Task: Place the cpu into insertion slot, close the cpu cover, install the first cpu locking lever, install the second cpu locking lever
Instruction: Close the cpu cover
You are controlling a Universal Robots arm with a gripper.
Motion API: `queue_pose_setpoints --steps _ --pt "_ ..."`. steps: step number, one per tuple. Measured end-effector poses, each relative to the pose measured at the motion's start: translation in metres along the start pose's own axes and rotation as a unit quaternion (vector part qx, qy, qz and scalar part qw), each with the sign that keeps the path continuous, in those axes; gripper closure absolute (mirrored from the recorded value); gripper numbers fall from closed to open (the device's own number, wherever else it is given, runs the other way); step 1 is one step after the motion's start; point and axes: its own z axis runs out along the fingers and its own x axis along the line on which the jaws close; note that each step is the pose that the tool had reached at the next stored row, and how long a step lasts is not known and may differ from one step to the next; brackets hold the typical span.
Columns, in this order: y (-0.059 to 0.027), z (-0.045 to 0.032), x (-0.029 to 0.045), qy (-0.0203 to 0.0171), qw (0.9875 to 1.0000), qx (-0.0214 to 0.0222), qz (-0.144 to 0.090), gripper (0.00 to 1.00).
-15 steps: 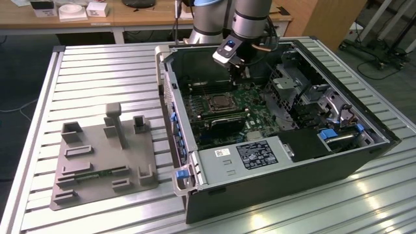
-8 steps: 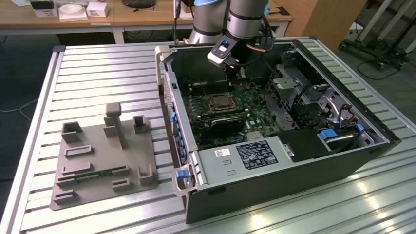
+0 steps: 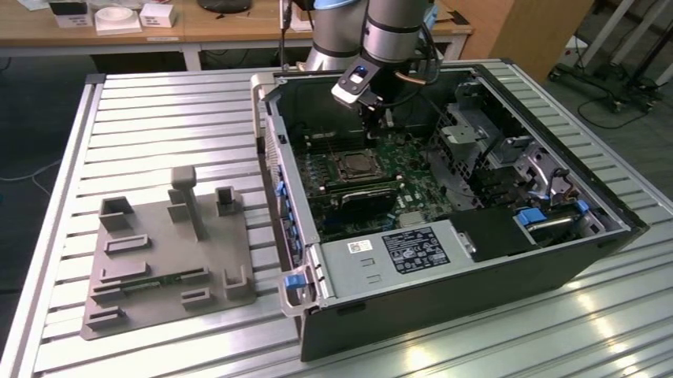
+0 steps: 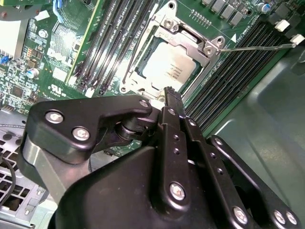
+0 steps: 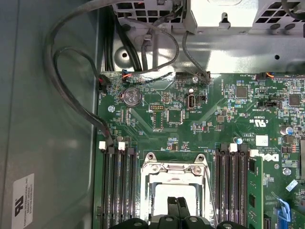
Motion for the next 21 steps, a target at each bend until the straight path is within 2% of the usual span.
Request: queue_pose_setpoints --steps 7,13,21 --pt "-0.0024 -0.0001 0.0 0.0 1.0 0.0 0.0 0.9" --pt "-0.0089 -0.0002 0.0001 0.0 1.0 0.0 0.0 0.9" --pt "-0.0245 -0.0005 0.0004 0.0 1.0 0.0 0.0 0.9"
